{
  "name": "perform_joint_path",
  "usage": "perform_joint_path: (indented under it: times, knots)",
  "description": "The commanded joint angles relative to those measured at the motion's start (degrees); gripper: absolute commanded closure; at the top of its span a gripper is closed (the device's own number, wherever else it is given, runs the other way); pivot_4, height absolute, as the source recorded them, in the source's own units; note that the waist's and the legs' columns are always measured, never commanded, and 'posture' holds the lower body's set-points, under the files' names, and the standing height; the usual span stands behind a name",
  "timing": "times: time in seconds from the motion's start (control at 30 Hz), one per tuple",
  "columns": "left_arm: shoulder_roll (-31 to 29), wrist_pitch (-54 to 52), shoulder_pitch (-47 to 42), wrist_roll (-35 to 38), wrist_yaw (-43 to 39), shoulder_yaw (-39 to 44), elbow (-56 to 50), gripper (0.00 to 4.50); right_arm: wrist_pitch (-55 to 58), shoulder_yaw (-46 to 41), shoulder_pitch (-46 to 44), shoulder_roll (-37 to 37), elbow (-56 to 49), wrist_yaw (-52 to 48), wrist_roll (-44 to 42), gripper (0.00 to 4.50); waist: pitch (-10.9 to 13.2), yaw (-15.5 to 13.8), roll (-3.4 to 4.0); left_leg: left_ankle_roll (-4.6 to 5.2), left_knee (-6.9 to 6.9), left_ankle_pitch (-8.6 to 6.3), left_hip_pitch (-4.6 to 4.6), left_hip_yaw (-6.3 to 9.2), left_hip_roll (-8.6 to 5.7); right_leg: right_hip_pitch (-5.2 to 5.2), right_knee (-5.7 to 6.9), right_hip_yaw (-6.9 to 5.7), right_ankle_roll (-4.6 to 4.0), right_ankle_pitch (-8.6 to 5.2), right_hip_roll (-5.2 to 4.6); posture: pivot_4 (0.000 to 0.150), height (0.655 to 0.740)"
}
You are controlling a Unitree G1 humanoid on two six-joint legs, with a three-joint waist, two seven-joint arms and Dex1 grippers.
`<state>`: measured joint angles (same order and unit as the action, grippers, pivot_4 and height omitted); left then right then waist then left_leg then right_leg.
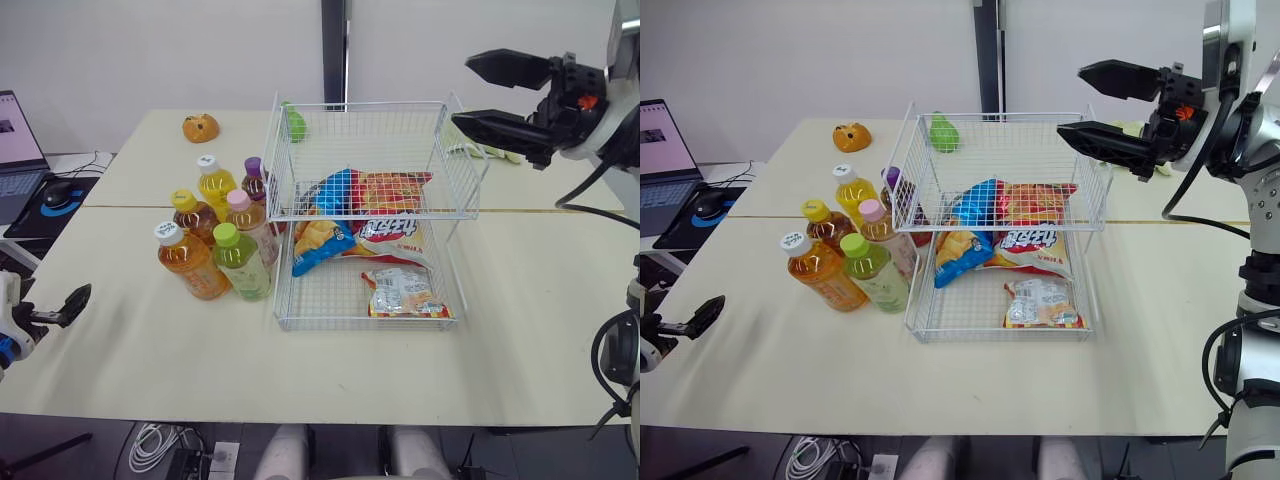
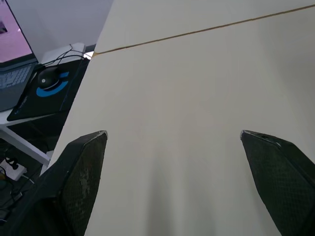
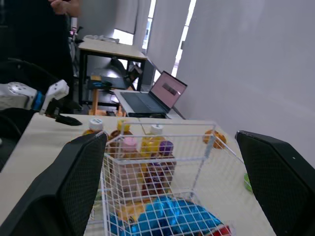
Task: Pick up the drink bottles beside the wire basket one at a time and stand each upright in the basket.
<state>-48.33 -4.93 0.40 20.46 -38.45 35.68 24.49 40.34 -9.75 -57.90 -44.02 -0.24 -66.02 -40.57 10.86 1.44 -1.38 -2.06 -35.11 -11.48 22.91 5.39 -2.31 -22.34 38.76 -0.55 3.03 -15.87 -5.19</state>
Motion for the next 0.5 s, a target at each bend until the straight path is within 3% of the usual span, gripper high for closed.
perform_joint_path:
  times: [0.03, 0.13, 0.23, 0.5]
  knots:
    - [0.67, -0.55, 1.40, 1.44, 1.14, 2.36, -4.13, 0.00, 4.30, -0.69, -1.97, 0.39, -5.62, 1.46, -5.12, 0.02, 0.00, 0.07, 0.00, 0.00, 0.00, 0.00, 0.00, -0.01, 0.00, 0.00, 0.00, 0.01, 0.00, 0.00, 0.00, 0.150, 0.7400]
    - [1.58, -2.27, 2.90, 2.43, 0.97, 2.76, -6.61, 0.00, 7.17, 0.26, -1.09, 0.30, -9.07, 0.72, -8.00, 0.02, 0.00, 0.16, 0.00, 0.00, 0.01, 0.00, 0.01, -0.01, 0.03, -0.03, 0.00, 0.02, -0.01, 0.00, -0.01, 0.150, 0.7400]
    - [3.85, -5.08, 5.67, 6.17, -0.23, 4.36, -10.58, 0.00, 3.03, 3.70, 1.79, 2.42, -12.40, -0.56, -5.93, 0.02, -0.01, 0.37, -0.01, -0.01, 0.01, -0.01, 0.01, 0.00, 0.06, -0.02, -0.02, 0.01, -0.04, 0.01, -0.02, 0.150, 0.7400]
    - [9.04, -7.74, 11.46, 9.18, 3.64, 8.01, -20.46, 0.00, -3.91, 7.29, 2.17, 6.05, -10.82, -3.39, -2.88, 0.02, -0.06, 0.19, -0.10, -0.02, 0.00, -0.01, -0.01, -0.03, 0.07, 0.00, -0.06, -0.02, -0.05, 0.02, 0.06, 0.150, 0.7400]
